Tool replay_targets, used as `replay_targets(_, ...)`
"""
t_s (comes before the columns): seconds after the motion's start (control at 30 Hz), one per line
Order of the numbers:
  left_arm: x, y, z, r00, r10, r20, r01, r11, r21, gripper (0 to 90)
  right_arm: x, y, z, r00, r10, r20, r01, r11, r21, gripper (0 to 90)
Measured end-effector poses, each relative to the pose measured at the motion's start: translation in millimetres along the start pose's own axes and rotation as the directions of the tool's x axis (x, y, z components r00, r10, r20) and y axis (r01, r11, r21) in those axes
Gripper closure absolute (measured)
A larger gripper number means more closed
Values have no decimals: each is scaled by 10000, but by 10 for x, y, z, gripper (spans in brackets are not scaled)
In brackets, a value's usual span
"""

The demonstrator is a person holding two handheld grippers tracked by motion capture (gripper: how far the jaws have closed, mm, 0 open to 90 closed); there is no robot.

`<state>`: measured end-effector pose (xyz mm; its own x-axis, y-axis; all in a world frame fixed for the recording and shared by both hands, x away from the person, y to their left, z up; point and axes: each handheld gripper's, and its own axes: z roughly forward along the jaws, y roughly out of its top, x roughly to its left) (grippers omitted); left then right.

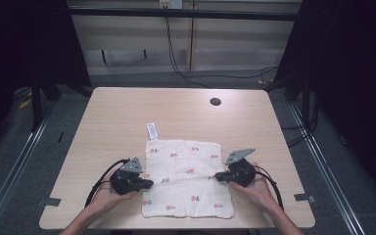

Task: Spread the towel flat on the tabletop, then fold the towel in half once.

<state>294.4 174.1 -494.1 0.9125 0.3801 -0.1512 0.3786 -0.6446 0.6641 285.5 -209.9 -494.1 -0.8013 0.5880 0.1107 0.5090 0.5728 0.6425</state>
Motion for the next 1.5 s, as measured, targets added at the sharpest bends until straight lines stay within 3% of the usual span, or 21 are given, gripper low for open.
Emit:
replay_targets(0.2,-31,-33,-35,9997,-84,224,82,9999,76,894,100,-39,-34,9995,28,-312,-24,9999,136,862)
replay_targets(0.27,-4,-20,-63,9994,-200,284,200,9998,8,809,108,-45,-31,9997,152,-206,-153,9999,-66,758)
replay_targets(0.33,40,0,-128,9990,-397,197,404,9985,-358,723,119,-30,-37,10000,-39,9,39,9999,-121,662)
replay_targets(0.37,59,5,-146,9982,-502,318,519,9972,-544,701,77,-11,-57,9997,198,-142,-206,9984,-523,645)
replay_targets(0.53,200,35,-221,9938,-1095,-204,1070,9894,-979,576,-75,60,-108,9973,731,38,-724,9931,-923,591)
replay_targets(0.67,353,52,-213,9865,-1548,-535,1492,9842,-957,551,-198,138,-125,9946,994,304,-954,9890,-1135,565)
replay_targets(0.9,599,217,-183,9749,-1795,-1316,1654,9799,-1111,546,-500,306,-111,9887,1288,770,-1168,9826,-1445,589)
replay_targets(1.0,754,293,-105,9679,-2148,-1304,1992,9722,-1227,536,-659,342,-50,9838,1550,899,-1428,9813,-1294,598)
replay_targets(1.1,859,354,-73,9672,-2213,-1245,2038,9690,-1393,547,-760,367,27,9812,1642,1009,-1548,9834,-951,597)
replay_targets(1.17,942,382,-44,9605,-2389,-1428,2168,9639,-1544,545,-829,393,72,9789,1733,1081,-1622,9813,-1038,597)
replay_targets(1.2,987,393,-36,9610,-2387,-1400,2178,9645,-1495,541,-850,401,85,9791,1733,1066,-1624,9813,-1037,597)
replay_targets(1.3,1077,356,-34,9530,-2675,-1425,2432,9555,-1669,537,-892,390,148,9772,1859,1024,-1743,9782,-1131,591)
replay_targets(1.4,1127,302,-19,9486,-2812,-1453,2566,9519,-1673,537,-958,343,215,9752,2000,950,-1891,9755,-1124,586)
replay_targets(1.5,1137,280,-30,9460,-2816,-1606,2566,9532,-1599,527,-955,343,234,9754,1922,1077,-1833,9792,-867,587)
